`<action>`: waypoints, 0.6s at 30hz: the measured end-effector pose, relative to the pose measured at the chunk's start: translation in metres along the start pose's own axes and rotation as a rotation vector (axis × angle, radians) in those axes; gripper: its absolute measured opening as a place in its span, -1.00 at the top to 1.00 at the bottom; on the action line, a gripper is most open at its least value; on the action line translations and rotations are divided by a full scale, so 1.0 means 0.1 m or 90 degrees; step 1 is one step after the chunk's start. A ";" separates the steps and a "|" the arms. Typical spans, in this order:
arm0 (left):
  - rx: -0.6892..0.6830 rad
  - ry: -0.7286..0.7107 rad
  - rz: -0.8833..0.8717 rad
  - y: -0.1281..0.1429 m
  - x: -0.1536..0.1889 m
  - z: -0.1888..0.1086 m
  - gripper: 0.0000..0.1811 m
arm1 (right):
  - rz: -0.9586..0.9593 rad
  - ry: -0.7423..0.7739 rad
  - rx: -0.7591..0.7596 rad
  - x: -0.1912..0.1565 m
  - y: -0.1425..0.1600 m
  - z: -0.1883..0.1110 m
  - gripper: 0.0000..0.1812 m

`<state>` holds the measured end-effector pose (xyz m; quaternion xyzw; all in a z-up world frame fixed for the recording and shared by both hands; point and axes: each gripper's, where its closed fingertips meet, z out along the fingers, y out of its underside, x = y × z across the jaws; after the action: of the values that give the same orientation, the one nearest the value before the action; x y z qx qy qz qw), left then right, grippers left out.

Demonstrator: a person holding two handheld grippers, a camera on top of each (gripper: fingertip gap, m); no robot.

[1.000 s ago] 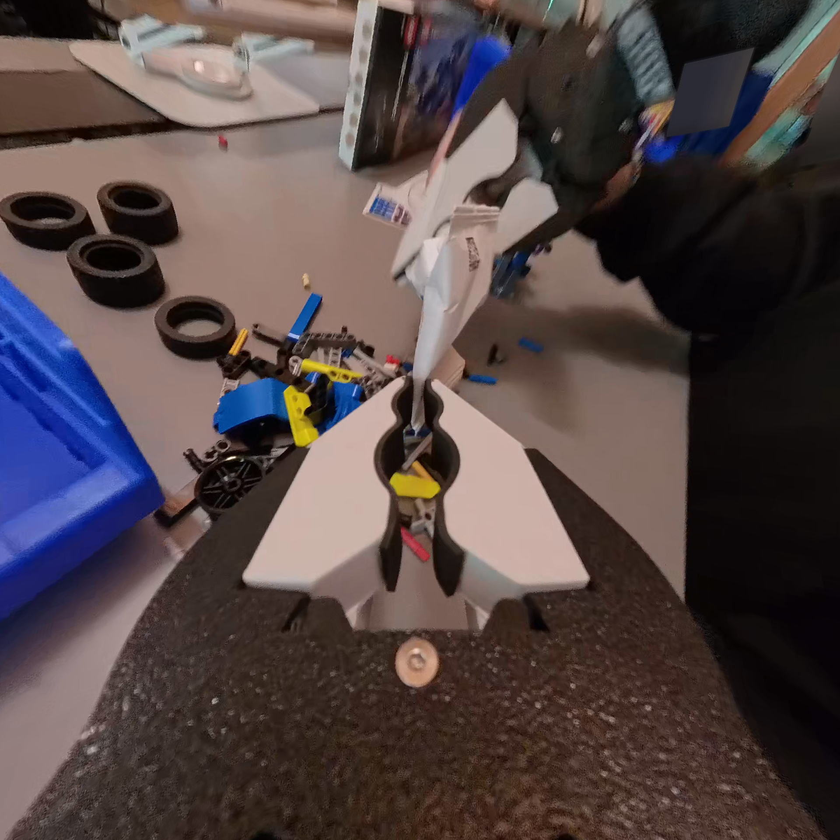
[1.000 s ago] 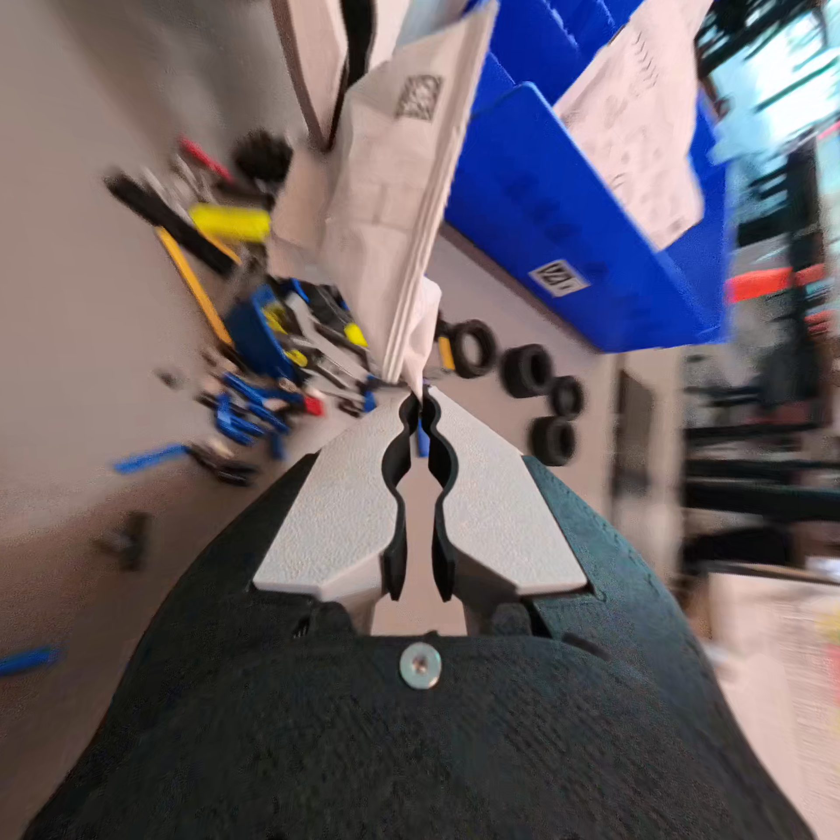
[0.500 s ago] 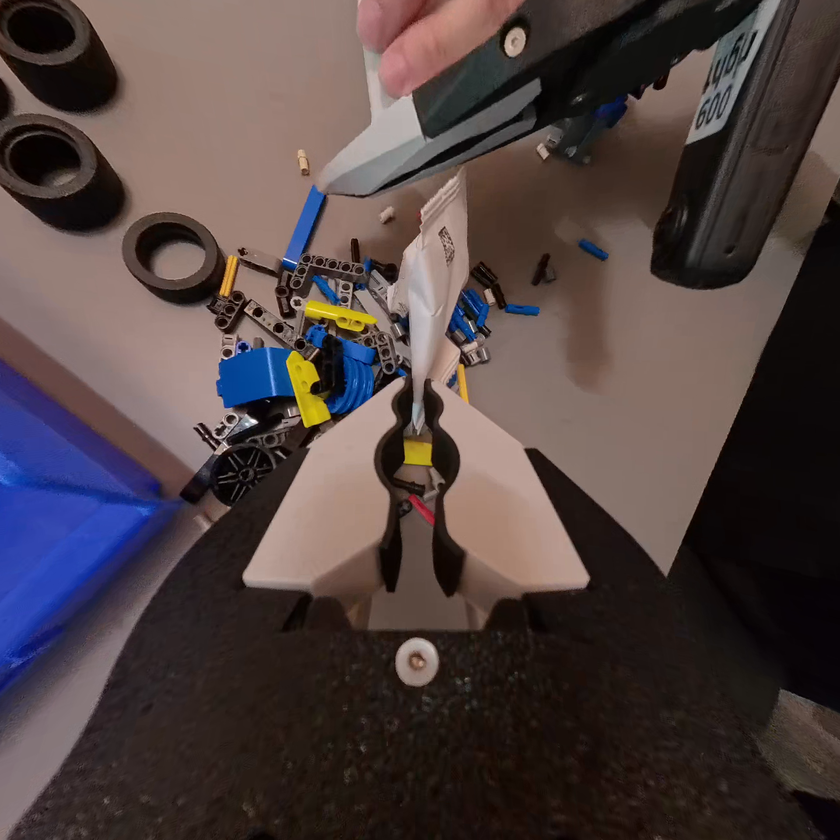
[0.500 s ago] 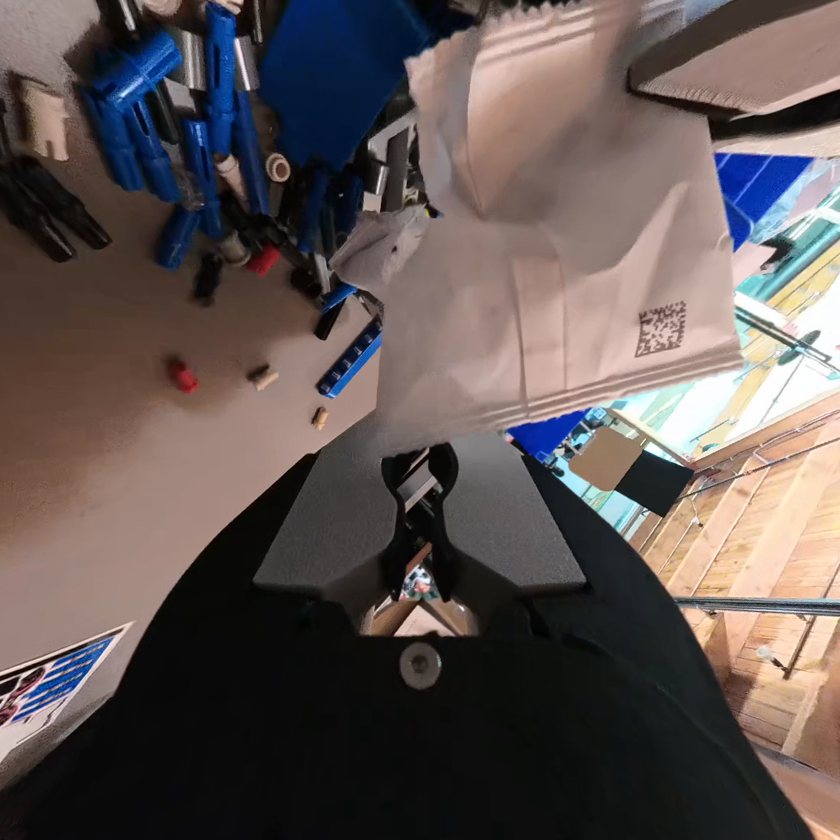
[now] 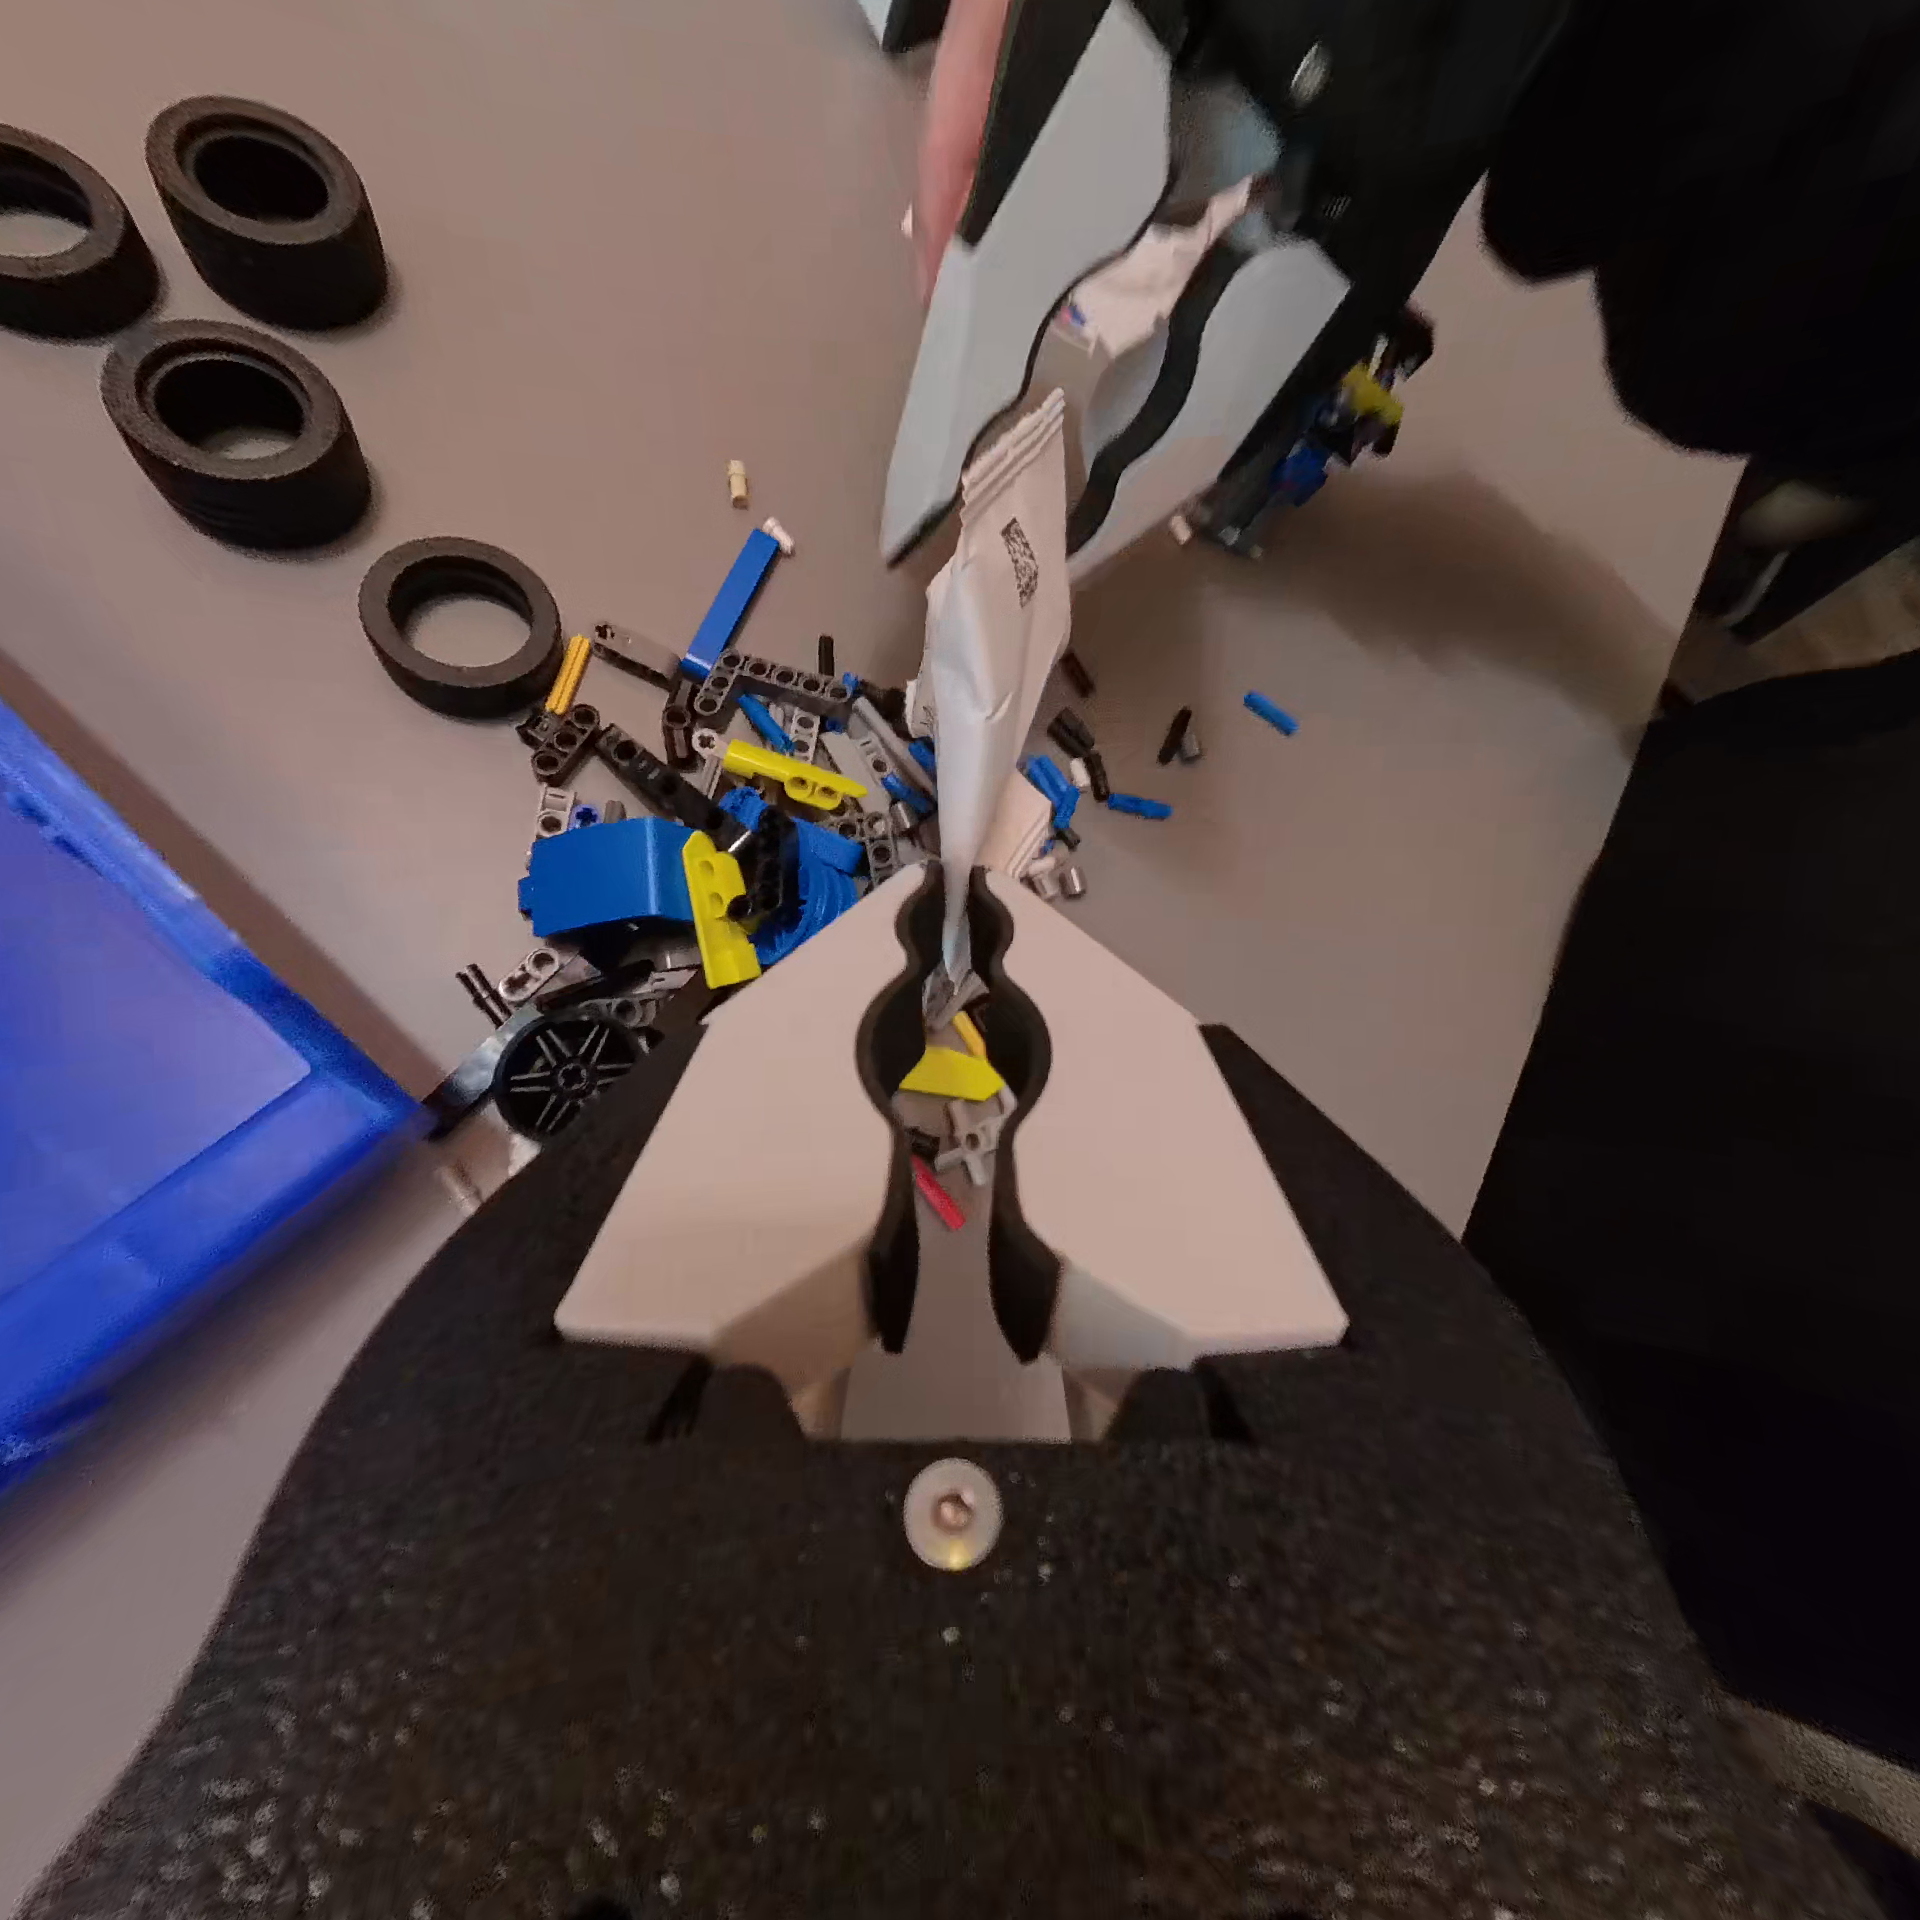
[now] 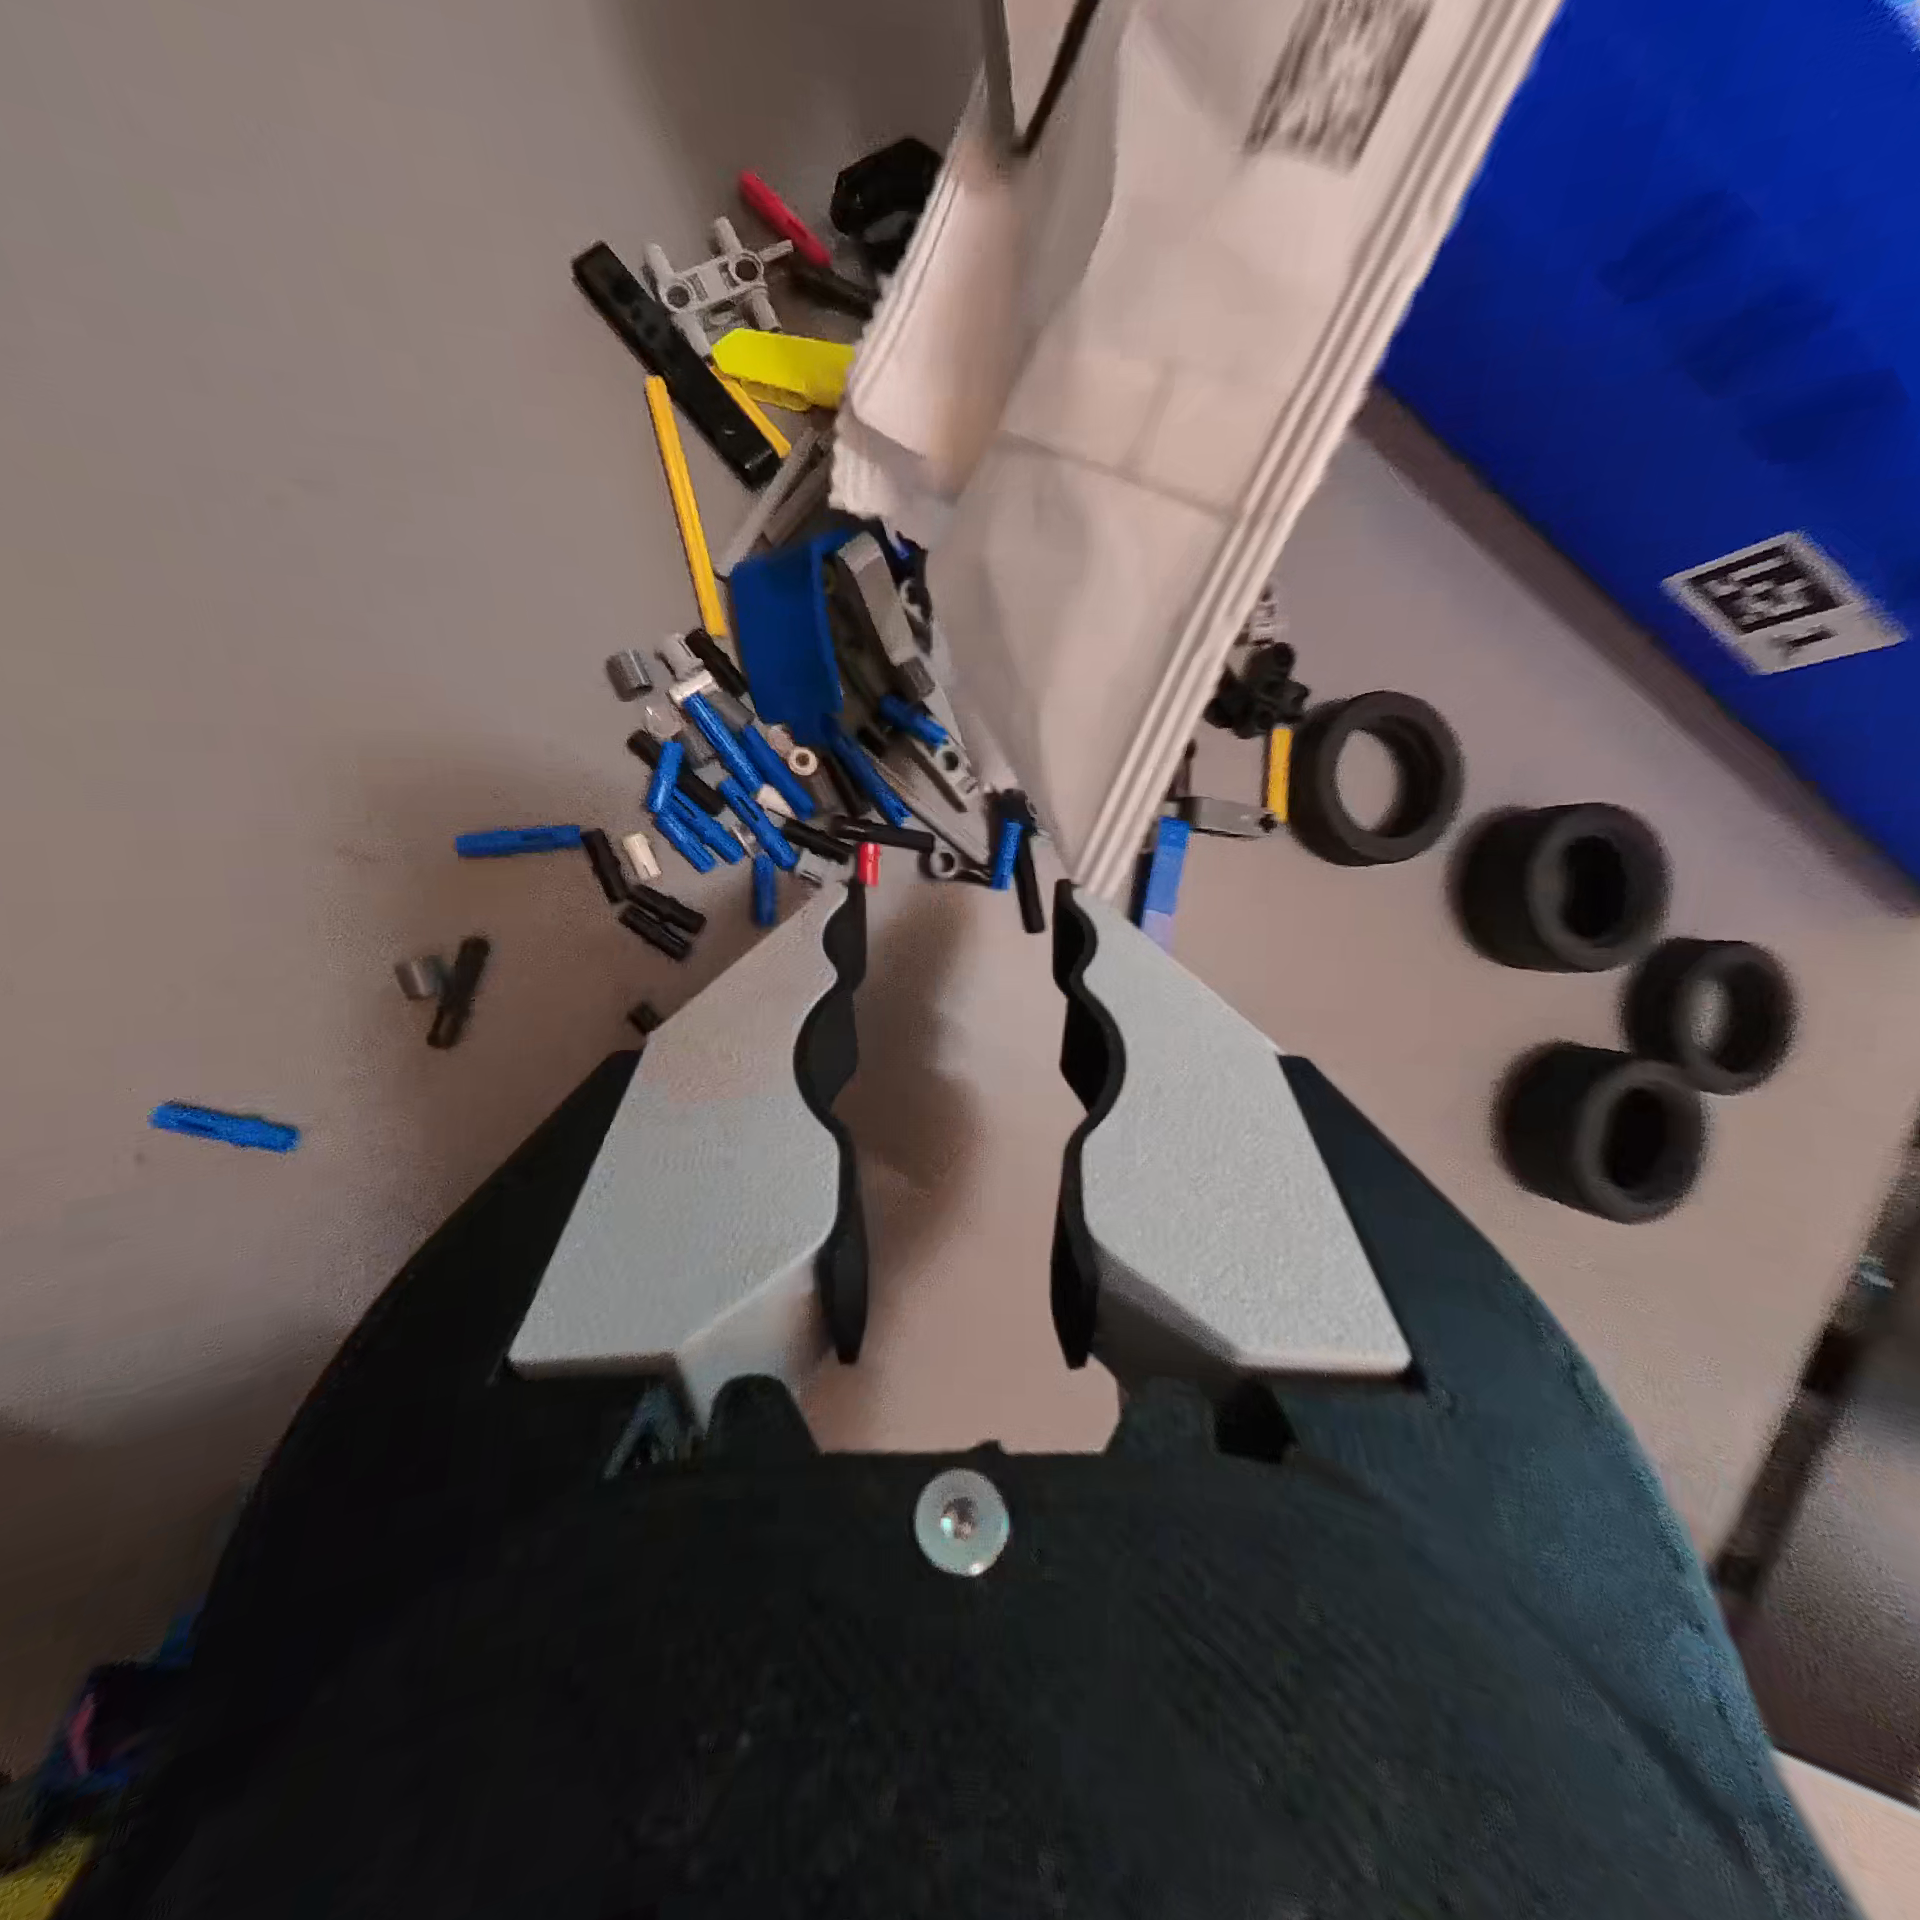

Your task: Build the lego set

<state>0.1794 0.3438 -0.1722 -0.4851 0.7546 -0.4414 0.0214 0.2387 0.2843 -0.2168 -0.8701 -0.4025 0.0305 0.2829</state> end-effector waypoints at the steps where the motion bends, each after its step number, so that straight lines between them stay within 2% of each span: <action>1: 0.016 0.009 -0.006 -0.01 0.01 -0.01 0.98 | 0.011 -0.011 0.012 -0.03 -0.01 0.05 0.61; 4: 0.058 0.035 -0.030 -0.01 0.04 -0.04 0.98 | 0.033 -0.026 0.099 -0.07 -0.18 0.10 0.67; 8: 0.095 0.051 -0.046 0.00 0.06 -0.06 0.99 | 0.087 -0.027 0.175 -0.01 -0.36 0.06 0.57; 12: 0.132 0.063 -0.040 -0.06 0.10 -0.08 0.98 | 0.074 -0.006 0.192 0.04 -0.38 0.03 0.85; 14: 0.143 0.067 -0.036 -0.07 0.11 -0.08 0.98 | 0.044 0.021 0.185 0.07 -0.37 0.01 0.99; 18: 0.108 0.066 -0.015 0.00 0.12 -0.03 0.98 | -0.142 0.189 0.079 0.28 -0.27 -0.04 0.99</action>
<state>0.1716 0.3362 -0.1659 -0.4670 0.7085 -0.5288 0.0181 0.2400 0.3162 -0.1946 -0.7961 -0.4475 -0.1047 0.3937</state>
